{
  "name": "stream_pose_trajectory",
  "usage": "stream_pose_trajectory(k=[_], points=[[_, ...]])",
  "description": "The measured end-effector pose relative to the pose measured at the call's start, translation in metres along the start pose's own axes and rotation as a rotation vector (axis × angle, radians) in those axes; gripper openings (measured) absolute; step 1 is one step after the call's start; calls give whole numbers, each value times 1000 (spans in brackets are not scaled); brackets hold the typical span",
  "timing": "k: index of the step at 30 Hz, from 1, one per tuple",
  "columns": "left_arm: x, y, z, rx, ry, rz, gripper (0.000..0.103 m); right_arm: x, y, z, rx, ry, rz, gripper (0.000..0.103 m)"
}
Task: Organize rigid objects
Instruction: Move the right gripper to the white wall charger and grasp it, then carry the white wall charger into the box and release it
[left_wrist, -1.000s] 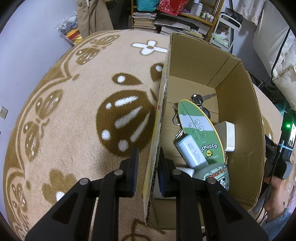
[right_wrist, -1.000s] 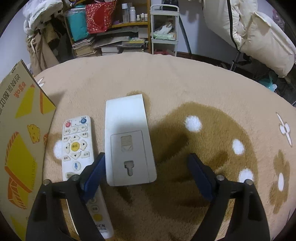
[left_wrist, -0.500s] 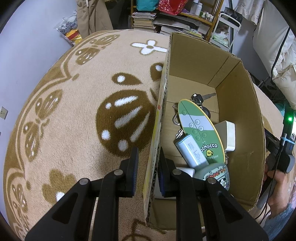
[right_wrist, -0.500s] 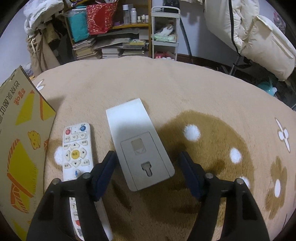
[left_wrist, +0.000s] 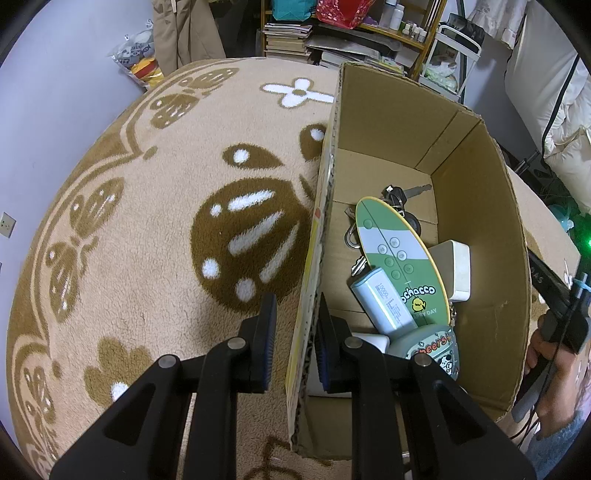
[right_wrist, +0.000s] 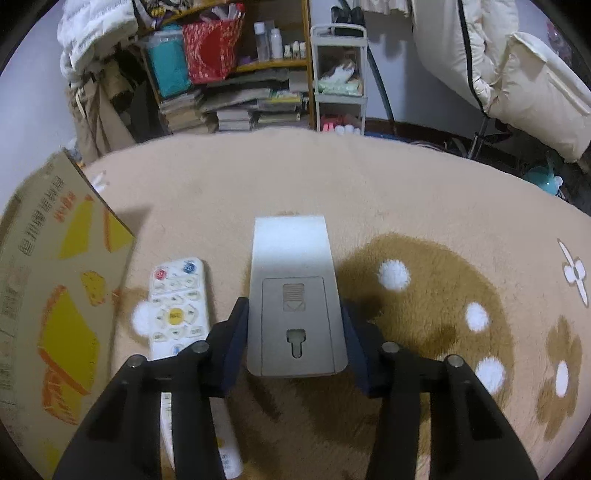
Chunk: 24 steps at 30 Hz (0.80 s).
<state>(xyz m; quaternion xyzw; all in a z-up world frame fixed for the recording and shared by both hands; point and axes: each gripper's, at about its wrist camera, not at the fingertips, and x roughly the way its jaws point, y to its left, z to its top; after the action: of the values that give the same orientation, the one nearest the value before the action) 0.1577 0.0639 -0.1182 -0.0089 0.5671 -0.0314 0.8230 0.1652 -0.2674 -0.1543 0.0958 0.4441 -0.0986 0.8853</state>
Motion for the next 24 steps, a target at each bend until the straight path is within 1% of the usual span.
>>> stream_pose_trajectory(k=[5, 9, 12, 16, 24], points=[[0, 0, 0, 0, 0, -1, 19, -26, 11, 11, -9, -80, 32, 51], [0, 0, 0, -1, 0, -1, 19, -49, 21, 20, 6, -137, 88, 51], [0, 0, 0, 0, 0, 0, 19, -66, 35, 25, -30, -178, 112, 51], [0, 0, 0, -1, 0, -1, 19, -85, 57, 27, -66, -211, 165, 51], [0, 0, 0, -1, 1, -1, 19, -109, 88, 26, -116, -243, 251, 51]])
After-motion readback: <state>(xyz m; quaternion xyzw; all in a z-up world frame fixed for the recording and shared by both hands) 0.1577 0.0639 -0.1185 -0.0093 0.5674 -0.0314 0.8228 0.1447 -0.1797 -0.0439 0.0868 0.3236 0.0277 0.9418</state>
